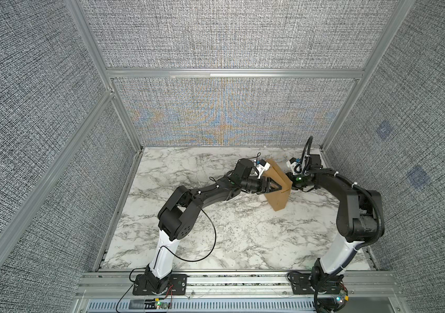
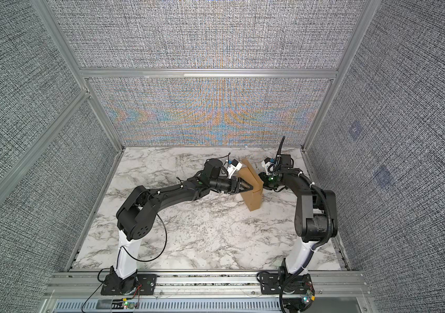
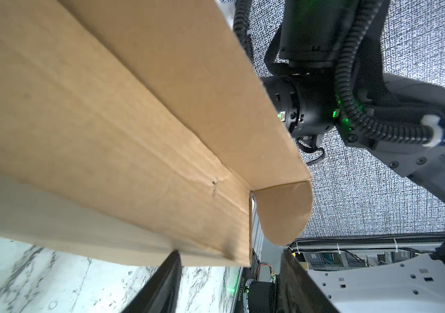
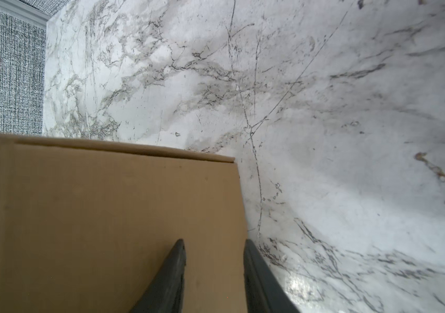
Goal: Assemble paper box
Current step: Close the paper box at the middle-right of the table.
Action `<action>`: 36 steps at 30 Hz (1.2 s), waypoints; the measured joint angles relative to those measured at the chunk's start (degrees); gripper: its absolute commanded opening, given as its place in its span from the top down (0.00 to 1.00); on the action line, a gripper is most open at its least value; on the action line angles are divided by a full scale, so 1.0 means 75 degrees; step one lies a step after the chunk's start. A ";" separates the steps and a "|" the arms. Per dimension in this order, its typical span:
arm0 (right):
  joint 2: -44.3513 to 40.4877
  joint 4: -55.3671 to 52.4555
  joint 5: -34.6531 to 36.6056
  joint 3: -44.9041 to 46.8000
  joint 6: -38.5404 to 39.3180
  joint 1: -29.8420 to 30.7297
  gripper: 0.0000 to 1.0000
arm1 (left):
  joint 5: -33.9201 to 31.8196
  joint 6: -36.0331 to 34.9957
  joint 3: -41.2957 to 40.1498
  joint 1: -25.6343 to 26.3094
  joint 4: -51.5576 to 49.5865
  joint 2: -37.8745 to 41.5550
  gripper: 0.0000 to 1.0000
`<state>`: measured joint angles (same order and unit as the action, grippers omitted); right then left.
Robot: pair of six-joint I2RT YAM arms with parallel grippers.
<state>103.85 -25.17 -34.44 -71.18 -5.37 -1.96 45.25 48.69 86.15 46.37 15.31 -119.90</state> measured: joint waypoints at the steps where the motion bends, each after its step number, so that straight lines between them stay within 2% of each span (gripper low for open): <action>1: 0.0023 -0.0015 0.0003 -0.0026 0.0020 -0.0035 0.62 | 0.0000 -0.0061 0.0020 0.0000 0.0006 0.0000 0.40; 6: -0.0006 -0.0041 0.0038 -0.0038 0.0035 -0.0309 0.61 | -0.0006 -0.0274 0.0163 0.0003 0.0052 -0.0017 0.40; 11: -0.0140 -0.0090 0.0134 -0.0052 0.0050 -0.0411 0.56 | -0.0009 -0.0294 0.0166 0.0003 0.0058 -0.0117 0.40; 19: -0.1125 -0.0262 0.0737 -0.0157 0.0055 -0.0918 0.50 | 0.0000 -0.0350 0.0125 -0.0020 0.0029 -0.0105 0.40; 23: -0.1833 -0.0679 0.1177 -0.0600 0.0271 -0.1023 0.46 | -0.0017 -0.0679 -0.0213 -0.0166 -0.0350 0.0443 0.37; 28: -0.3112 -0.1241 0.1606 -0.0734 0.0618 -0.0667 0.39 | -0.0189 -0.1440 -0.1125 -0.0536 -0.0542 0.1702 0.30; 29: -0.3459 -0.1279 0.1751 -0.0562 0.0662 -0.0519 0.35 | -0.0224 -0.1606 -0.1265 -0.0656 -0.0600 0.1871 0.30; 30: -0.3870 -0.1239 0.1888 -0.0259 0.0699 -0.0347 0.12 | -0.0248 -0.1769 -0.1370 -0.0796 -0.0688 0.2008 0.29; 31: -0.4275 -0.1233 0.2055 0.0096 0.0734 -0.0184 0.01 | -0.0350 -0.1929 -0.1440 -0.0921 -0.0781 0.2116 0.28; 36: -0.6898 -0.0574 0.2862 0.2763 0.0845 0.0525 0.01 | -0.0761 -0.3086 -0.1472 -0.1571 -0.1378 0.2734 0.18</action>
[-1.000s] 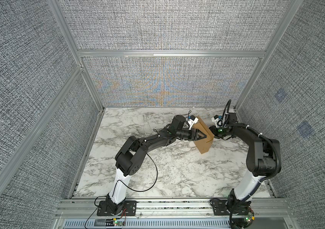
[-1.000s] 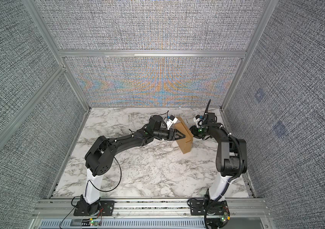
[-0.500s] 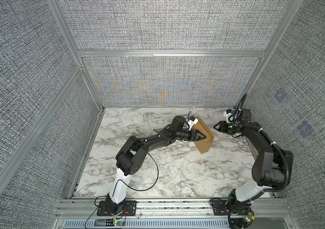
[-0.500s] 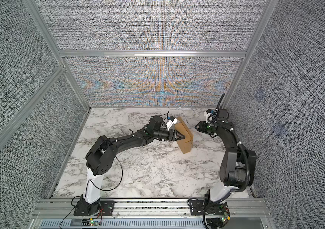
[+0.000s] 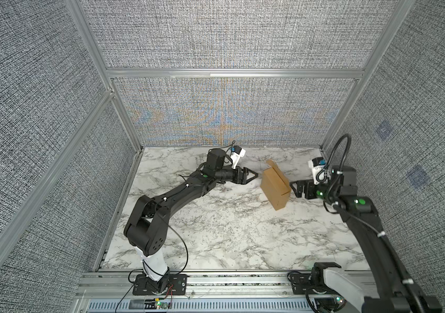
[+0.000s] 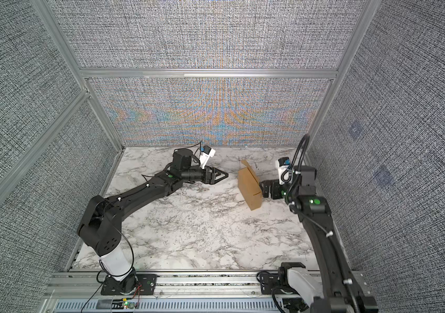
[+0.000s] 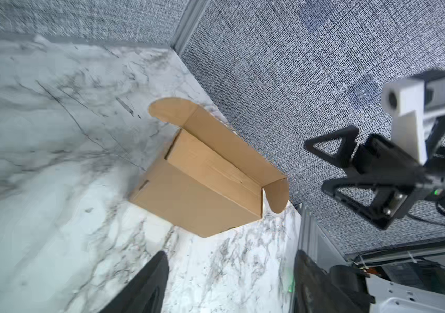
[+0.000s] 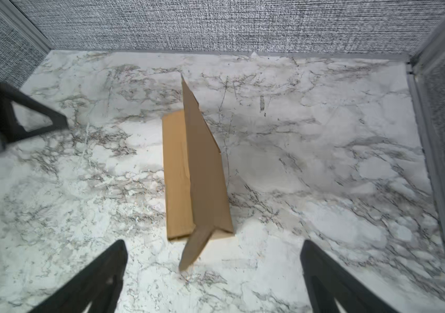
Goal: Assemble paper box
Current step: Close the paper box at the middle-right of the table, then rotate the paper box at the center of the table.
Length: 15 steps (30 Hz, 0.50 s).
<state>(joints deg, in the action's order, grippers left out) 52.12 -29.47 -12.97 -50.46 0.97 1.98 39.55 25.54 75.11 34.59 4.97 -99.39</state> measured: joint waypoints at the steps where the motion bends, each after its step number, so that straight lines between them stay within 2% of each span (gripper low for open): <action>1: -0.0402 0.0152 0.0122 0.0519 -0.0023 0.0099 0.01 | -0.0009 -0.0189 0.0000 -0.0102 -0.0070 0.0096 0.15; 5: -0.2250 0.1259 0.0670 0.2841 -0.0108 0.0612 0.01 | -0.0090 -0.0938 -0.0175 -0.0813 -0.0402 0.0586 0.08; 9: -0.3593 0.2795 0.1198 0.4791 -0.0294 0.1172 0.01 | -0.0213 -0.1501 -0.0542 -0.1373 -0.0597 0.1040 0.07; 12: -0.3593 0.4054 0.1483 0.5525 -0.0245 0.1647 0.01 | -0.0219 -0.1804 -0.0755 -0.1652 -0.0653 0.1230 0.06; 15: -0.2868 0.5563 0.1612 0.5861 -0.0020 0.2008 0.01 | -0.0233 -0.2017 -0.0764 -0.1859 -0.0699 0.1268 0.06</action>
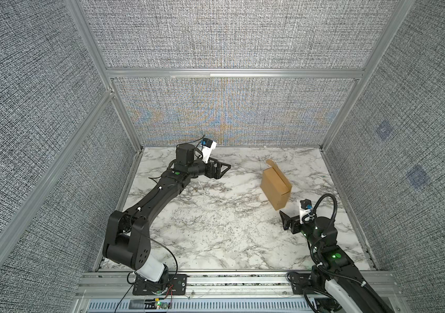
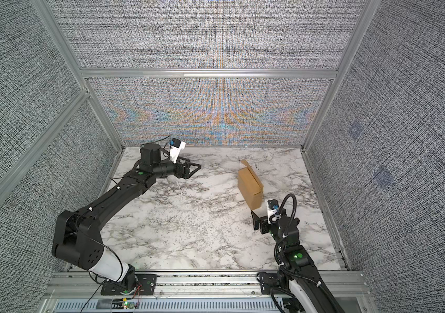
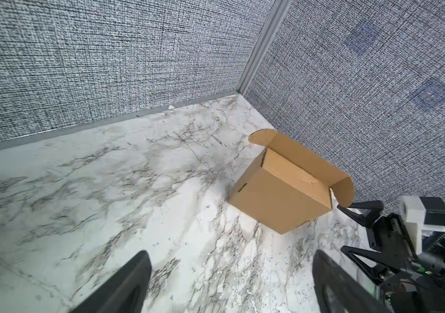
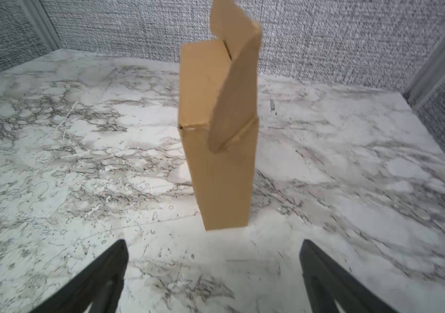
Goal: Assemble paper box
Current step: Rotate the paper box at the center of the table.
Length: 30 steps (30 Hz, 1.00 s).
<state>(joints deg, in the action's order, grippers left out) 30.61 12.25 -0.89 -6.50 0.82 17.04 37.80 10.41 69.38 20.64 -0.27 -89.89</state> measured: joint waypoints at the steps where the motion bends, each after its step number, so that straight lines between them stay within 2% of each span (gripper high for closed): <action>1: 0.0367 0.0423 0.0050 -0.0003 0.0085 0.0038 0.01 | -0.0015 -0.0067 0.0017 -0.0044 -0.0038 0.0012 0.06; 6: 0.2699 0.2859 0.0274 -0.0114 0.0262 0.0114 0.01 | -0.0015 -0.0268 -0.0041 -0.0277 -0.0047 0.0073 0.05; 13: 0.4479 0.5129 0.0437 -0.0393 0.0522 0.0058 0.02 | -0.0009 -0.0332 -0.0082 -0.0405 -0.0102 0.0128 0.05; 20: 0.5193 0.6251 -0.0178 -0.0522 0.0565 -0.0425 0.16 | 0.0006 -0.0417 -0.0082 -0.0513 -0.0146 0.0128 0.04; 24: 0.5321 0.6277 -0.0720 -0.0836 0.0568 -0.0580 0.23 | 0.0026 -0.0530 -0.0055 -0.0574 -0.0146 0.0128 0.01; 30: 0.5435 0.6172 -0.1343 -0.1043 0.0612 -0.0641 0.40 | 0.0073 -0.0650 -0.0087 -0.0641 -0.0172 0.0140 0.01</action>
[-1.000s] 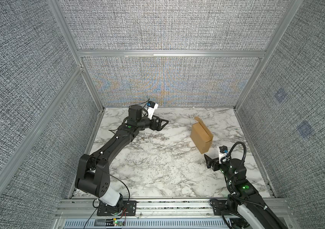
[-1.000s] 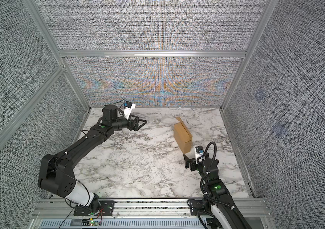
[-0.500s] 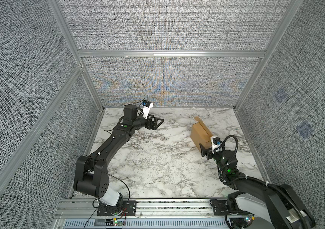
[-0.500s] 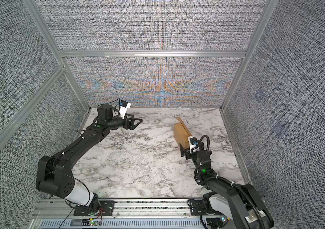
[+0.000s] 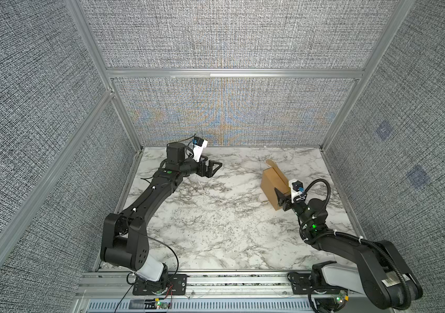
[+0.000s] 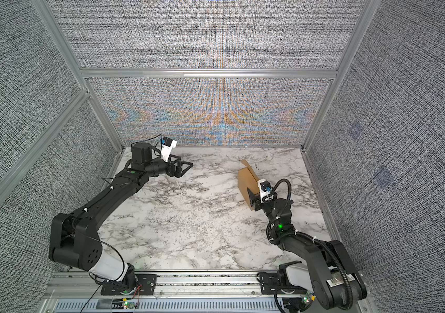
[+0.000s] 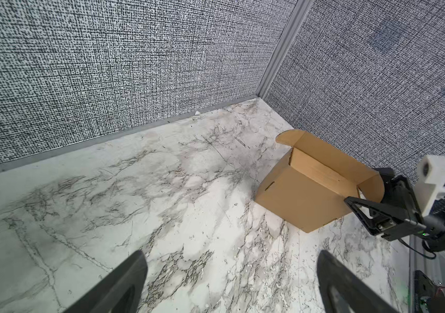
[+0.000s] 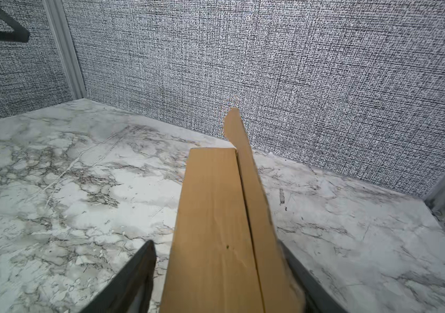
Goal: Assemble paper box
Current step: Rotate the paper box at the center of the table.
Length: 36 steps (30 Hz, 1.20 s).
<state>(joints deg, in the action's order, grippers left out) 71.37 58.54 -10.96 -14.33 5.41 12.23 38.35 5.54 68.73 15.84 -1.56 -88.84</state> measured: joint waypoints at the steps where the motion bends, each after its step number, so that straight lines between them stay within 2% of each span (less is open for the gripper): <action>1: 0.0012 -0.0015 -0.0102 -0.0020 0.0012 -0.0015 0.42 | 0.0009 -0.0032 -0.0012 -0.0026 -0.0003 0.0015 0.01; 4: 0.0041 -0.0079 -0.0393 -0.0073 0.0044 -0.0023 0.50 | 0.0035 -0.0111 -0.0023 -0.0117 -0.0012 0.0067 0.01; 10: 0.0026 -0.0213 -0.1052 -0.0195 0.0041 -0.0023 0.52 | 0.0064 -0.0300 -0.0052 -0.0391 -0.0026 0.0204 0.01; 18: 0.0536 -0.0248 -0.2975 -0.0979 -0.0119 0.0312 0.57 | 0.0178 -0.1046 0.0300 -0.1008 -0.0551 0.0361 0.01; 26: 0.2168 0.0551 -0.5094 -0.1941 -0.0708 0.0883 0.59 | 0.0571 -0.2914 0.0956 -0.1259 -0.1856 0.0557 0.00; 31: 0.2981 0.0650 -0.5928 -0.2597 -0.0749 0.1093 0.60 | 0.0941 -0.4182 0.1323 -0.1276 -0.2786 0.0557 0.00; 36: 0.3299 0.0475 -0.6368 -0.2926 -0.0460 0.1189 0.57 | 0.1419 -0.5251 0.1332 -0.1125 -0.3663 0.0536 0.01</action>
<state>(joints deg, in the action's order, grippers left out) 96.12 62.11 -58.72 -36.27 1.96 21.15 48.99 -33.85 78.72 7.40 -29.04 -84.82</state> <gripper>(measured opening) 0.497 0.994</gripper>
